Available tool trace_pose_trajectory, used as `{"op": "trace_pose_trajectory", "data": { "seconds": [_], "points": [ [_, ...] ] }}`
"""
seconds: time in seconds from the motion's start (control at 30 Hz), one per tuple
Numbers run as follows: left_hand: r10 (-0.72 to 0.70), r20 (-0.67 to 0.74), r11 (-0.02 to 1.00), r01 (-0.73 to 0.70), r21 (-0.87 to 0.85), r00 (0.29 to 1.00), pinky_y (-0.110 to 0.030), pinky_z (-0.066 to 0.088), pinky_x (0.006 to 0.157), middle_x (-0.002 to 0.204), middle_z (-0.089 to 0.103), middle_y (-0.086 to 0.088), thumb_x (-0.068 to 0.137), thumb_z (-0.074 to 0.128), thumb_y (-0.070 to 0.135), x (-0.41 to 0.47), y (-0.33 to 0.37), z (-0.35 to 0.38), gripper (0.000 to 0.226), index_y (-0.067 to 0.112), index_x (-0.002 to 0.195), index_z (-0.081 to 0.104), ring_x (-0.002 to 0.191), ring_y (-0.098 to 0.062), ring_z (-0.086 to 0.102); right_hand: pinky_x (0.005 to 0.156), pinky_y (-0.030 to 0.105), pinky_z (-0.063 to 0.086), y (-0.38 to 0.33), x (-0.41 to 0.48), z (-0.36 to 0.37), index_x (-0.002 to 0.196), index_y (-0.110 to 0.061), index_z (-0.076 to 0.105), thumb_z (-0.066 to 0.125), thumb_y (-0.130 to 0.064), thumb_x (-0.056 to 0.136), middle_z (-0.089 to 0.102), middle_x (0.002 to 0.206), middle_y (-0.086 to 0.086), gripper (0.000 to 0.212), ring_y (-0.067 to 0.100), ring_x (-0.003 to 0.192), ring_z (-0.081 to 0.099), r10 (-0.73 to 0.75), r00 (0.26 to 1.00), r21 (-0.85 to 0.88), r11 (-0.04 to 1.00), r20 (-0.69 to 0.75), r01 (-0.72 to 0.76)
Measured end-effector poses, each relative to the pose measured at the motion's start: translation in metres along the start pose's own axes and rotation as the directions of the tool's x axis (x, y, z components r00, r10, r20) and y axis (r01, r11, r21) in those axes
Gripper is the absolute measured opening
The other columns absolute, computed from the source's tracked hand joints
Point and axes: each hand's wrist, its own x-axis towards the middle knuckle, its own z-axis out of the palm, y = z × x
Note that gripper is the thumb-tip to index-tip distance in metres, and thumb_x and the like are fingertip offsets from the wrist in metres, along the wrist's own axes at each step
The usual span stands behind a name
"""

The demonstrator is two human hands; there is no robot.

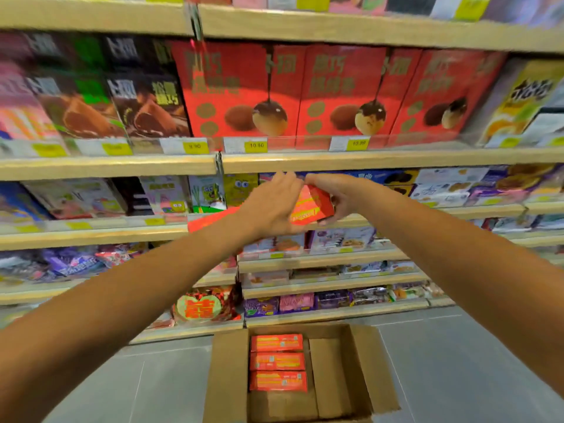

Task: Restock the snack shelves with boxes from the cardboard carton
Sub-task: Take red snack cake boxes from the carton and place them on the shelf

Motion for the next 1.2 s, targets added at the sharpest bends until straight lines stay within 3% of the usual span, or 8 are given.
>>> {"op": "trace_pose_trajectory", "data": {
  "seconds": [0.13,0.3,0.4,0.53,0.63,0.7,0.93,1.2],
  "points": [
    [-0.087,0.056,0.972,0.097,-0.215,0.995,-0.037,0.038,0.088,0.115,0.054,-0.017,0.086,0.055,0.045,0.007,-0.023,-0.067,0.049,0.005,0.114,0.051,0.109,-0.031,0.049,0.035,0.014,0.038,-0.04,-0.039,-0.002,0.071,-0.015,0.051,0.059,-0.015,0.085,0.053,0.043,-0.004,0.016,0.007,0.034,0.05,-0.243,0.969,-0.006,0.97,-0.036,0.243],
    [-0.199,-0.039,0.889,0.164,-0.429,0.979,-0.024,0.033,0.089,0.121,0.056,-0.016,0.087,0.051,0.025,0.009,-0.044,-0.139,0.045,0.002,0.125,0.054,0.116,-0.023,0.05,0.055,0.021,0.044,-0.086,-0.075,-0.008,0.116,-0.015,0.052,0.078,-0.005,0.062,0.055,0.082,0.0,0.061,0.014,0.071,0.053,-0.487,0.85,-0.159,0.872,-0.199,0.462],
    [-0.155,0.145,0.856,0.206,-0.474,0.977,-0.013,0.032,0.092,0.139,0.046,-0.007,0.089,0.063,0.027,0.013,-0.052,-0.167,0.061,0.008,0.141,0.037,0.128,-0.018,0.045,0.054,0.02,0.04,-0.111,-0.096,-0.015,0.129,-0.011,0.048,0.076,0.0,0.067,0.056,0.079,-0.001,0.069,0.012,0.072,0.052,-0.599,0.783,-0.162,0.8,-0.166,0.578],
    [-0.129,0.197,0.768,0.223,-0.601,0.972,-0.028,0.051,0.094,0.121,0.061,0.001,0.081,0.071,0.035,0.025,-0.06,-0.193,0.057,0.019,0.129,0.047,0.109,-0.016,0.063,0.072,0.028,0.049,-0.139,-0.123,-0.031,0.131,-0.019,0.045,0.069,0.003,0.075,0.058,0.102,0.005,0.065,0.015,0.087,0.056,-0.663,0.743,-0.064,0.749,-0.097,0.66],
    [-0.133,0.111,0.756,0.173,-0.632,0.985,-0.011,0.052,0.08,0.113,0.063,0.007,0.084,0.069,0.033,0.033,-0.058,-0.213,0.051,0.021,0.129,0.047,0.093,-0.002,0.064,0.062,0.025,0.057,-0.151,-0.137,-0.04,0.131,-0.017,0.044,0.064,0.005,0.079,0.055,0.107,0.007,0.06,0.019,0.088,0.059,-0.663,0.747,0.057,0.745,-0.043,0.664],
    [-0.19,0.067,0.724,0.186,-0.664,0.98,-0.021,0.053,0.087,0.122,0.059,0.004,0.083,0.068,0.037,0.037,-0.058,-0.219,0.062,0.019,0.134,0.04,0.1,-0.007,0.062,0.057,0.022,0.052,-0.159,-0.139,-0.044,0.127,-0.018,0.047,0.068,-0.004,0.079,0.057,0.106,0.002,0.054,0.015,0.087,0.06,-0.689,0.721,-0.02,0.724,-0.07,0.69],
    [-0.485,-0.071,0.415,0.158,-0.896,0.871,-0.041,0.046,0.103,0.135,0.054,-0.006,0.075,0.074,0.044,0.065,-0.074,-0.236,0.083,0.013,0.14,0.033,0.115,-0.021,0.059,0.098,0.039,0.048,-0.19,-0.144,-0.09,0.131,-0.015,0.05,0.076,-0.036,0.07,0.061,0.124,0.006,0.069,0.022,0.112,0.059,-0.804,0.535,-0.436,0.591,-0.258,0.679],
    [-0.732,-0.2,0.256,-0.009,-0.967,0.652,-0.024,0.056,0.069,0.102,0.059,-0.002,0.081,0.073,0.029,0.128,-0.034,-0.255,0.054,0.012,0.116,0.035,0.081,-0.011,0.059,0.104,0.046,0.037,-0.191,-0.143,-0.171,0.126,-0.015,0.053,0.064,-0.034,0.08,0.057,0.125,0.01,0.051,0.032,0.119,0.05,-0.852,0.318,-0.746,0.52,-0.416,0.417]
  ]
}}
